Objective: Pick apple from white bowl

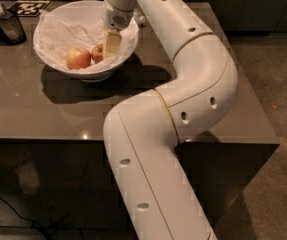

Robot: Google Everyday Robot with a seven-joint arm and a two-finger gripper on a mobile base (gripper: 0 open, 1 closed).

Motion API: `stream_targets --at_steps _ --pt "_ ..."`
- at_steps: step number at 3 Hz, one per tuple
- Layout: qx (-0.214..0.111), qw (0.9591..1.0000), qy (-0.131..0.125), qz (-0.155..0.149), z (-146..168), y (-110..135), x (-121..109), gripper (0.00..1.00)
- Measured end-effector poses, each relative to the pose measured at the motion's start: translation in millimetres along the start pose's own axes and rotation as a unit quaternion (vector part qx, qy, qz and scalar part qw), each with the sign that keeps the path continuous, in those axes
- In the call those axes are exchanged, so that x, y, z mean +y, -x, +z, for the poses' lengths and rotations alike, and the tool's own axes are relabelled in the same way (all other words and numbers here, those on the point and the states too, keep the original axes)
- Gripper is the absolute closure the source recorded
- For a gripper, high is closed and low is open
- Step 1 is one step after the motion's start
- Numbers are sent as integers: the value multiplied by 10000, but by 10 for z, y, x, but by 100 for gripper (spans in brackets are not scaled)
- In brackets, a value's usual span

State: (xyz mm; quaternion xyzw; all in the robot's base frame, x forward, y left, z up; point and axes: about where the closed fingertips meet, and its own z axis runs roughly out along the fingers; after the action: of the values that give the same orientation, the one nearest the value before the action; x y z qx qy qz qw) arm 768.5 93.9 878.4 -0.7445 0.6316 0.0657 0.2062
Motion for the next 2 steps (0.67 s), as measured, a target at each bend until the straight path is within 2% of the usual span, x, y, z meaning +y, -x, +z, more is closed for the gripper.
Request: stream_targets --at_steps 2 --pt "-62 9999 88 82 92 -41 19 19"
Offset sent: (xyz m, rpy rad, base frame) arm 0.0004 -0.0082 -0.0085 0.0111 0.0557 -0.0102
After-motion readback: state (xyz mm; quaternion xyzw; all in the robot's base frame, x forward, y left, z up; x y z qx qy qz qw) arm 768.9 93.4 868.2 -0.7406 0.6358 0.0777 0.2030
